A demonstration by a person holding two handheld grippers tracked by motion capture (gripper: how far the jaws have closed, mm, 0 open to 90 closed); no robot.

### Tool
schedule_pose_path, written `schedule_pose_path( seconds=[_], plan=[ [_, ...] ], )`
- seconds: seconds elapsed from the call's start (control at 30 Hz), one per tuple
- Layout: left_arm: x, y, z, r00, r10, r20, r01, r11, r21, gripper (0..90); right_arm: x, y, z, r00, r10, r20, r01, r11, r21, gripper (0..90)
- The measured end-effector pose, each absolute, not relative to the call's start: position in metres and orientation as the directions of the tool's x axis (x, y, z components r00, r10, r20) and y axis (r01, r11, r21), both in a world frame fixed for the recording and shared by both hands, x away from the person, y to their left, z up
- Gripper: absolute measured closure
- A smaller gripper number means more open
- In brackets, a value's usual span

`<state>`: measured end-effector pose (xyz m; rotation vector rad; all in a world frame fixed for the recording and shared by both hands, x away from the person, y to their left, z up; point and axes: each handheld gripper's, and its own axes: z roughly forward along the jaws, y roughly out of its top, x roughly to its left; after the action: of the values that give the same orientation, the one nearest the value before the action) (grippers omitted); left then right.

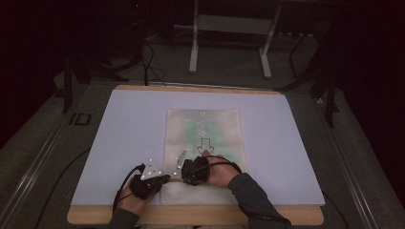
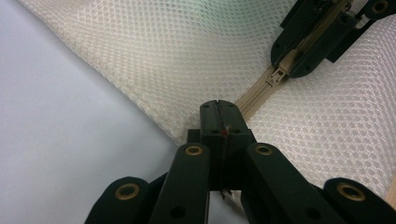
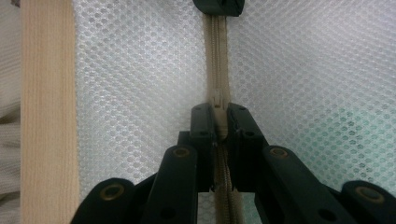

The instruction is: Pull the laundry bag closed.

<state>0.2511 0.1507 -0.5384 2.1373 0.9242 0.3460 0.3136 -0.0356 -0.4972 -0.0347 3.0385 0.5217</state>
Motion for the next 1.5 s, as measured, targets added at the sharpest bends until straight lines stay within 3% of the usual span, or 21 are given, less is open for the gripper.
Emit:
schedule_pose_path(
  seconds=[1.5],
  plan=[
    [0.251, 0.151, -0.538, 0.702, 0.710, -0.057, 0.507, -0.441, 0.740, 89.5, 0.315, -0.049, -0.492, -0.997, -0.023, -0.067, -0.041, 0.958, 0.284, 82.2]
  ],
)
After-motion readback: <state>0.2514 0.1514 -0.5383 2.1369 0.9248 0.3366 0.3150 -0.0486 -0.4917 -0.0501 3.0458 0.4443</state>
